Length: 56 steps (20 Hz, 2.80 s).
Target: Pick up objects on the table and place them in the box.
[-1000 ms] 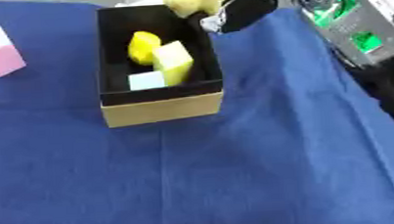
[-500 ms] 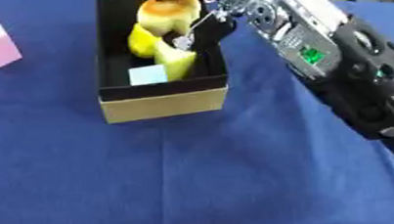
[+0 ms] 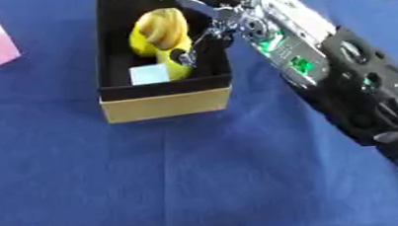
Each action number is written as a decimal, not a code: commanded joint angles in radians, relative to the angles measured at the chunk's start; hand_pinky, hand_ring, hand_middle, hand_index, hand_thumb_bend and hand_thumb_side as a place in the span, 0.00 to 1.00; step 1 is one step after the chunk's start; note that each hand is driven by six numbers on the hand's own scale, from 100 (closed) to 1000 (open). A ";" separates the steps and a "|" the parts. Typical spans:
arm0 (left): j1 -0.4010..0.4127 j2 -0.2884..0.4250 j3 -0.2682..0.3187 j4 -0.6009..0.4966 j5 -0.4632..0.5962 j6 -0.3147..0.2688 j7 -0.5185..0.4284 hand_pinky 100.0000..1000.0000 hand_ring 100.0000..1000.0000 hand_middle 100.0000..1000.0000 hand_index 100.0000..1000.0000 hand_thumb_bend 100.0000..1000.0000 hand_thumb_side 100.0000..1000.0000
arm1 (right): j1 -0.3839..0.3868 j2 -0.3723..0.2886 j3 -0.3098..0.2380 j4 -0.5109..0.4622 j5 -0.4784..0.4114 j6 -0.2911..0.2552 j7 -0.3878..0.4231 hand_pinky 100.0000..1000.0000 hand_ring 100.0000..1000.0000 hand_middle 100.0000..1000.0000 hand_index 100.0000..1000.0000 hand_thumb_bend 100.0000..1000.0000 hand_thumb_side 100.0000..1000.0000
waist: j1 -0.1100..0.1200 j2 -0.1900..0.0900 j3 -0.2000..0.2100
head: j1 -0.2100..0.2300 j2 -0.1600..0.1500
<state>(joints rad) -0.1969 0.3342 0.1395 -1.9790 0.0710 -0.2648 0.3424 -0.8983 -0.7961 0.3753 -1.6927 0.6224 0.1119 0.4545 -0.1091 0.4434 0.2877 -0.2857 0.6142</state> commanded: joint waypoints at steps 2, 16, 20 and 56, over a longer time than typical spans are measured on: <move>-0.003 0.014 0.003 -0.021 -0.002 0.001 -0.003 0.76 0.50 0.45 0.79 0.10 0.55 | -0.018 -0.030 -0.029 -0.021 0.028 0.006 0.019 0.84 0.88 0.80 0.89 0.31 0.00 | 0.011 -0.034 -0.005 | 0.008 -0.005; 0.021 0.066 0.013 -0.021 -0.017 0.003 0.011 0.77 0.51 0.45 0.79 0.11 0.52 | 0.132 -0.230 -0.194 -0.297 -0.237 0.066 -0.143 0.80 0.83 0.74 0.83 0.16 0.00 | 0.046 -0.082 -0.070 | 0.085 0.033; 0.013 0.168 0.004 -0.021 -0.046 0.020 0.014 0.77 0.51 0.46 0.79 0.13 0.50 | 0.290 -0.310 -0.275 -0.307 -0.366 -0.077 -0.311 0.79 0.82 0.72 0.80 0.00 0.00 | 0.062 -0.093 -0.107 | 0.119 0.046; -0.368 0.779 -0.246 0.602 -0.397 0.416 -0.745 0.86 0.79 0.74 0.89 0.51 0.33 | 0.797 -0.151 -0.432 -0.307 -0.259 -0.342 -0.835 0.76 0.80 0.70 0.77 0.00 0.00 | 0.137 -0.096 -0.247 | 0.335 0.093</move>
<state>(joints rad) -0.5489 1.0911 -0.1081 -1.3920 -0.3065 0.1483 -0.3925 -0.0925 -0.9286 -0.0491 -1.9855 0.3708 -0.2326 -0.3830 0.0276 0.3649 0.0412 0.0425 0.7153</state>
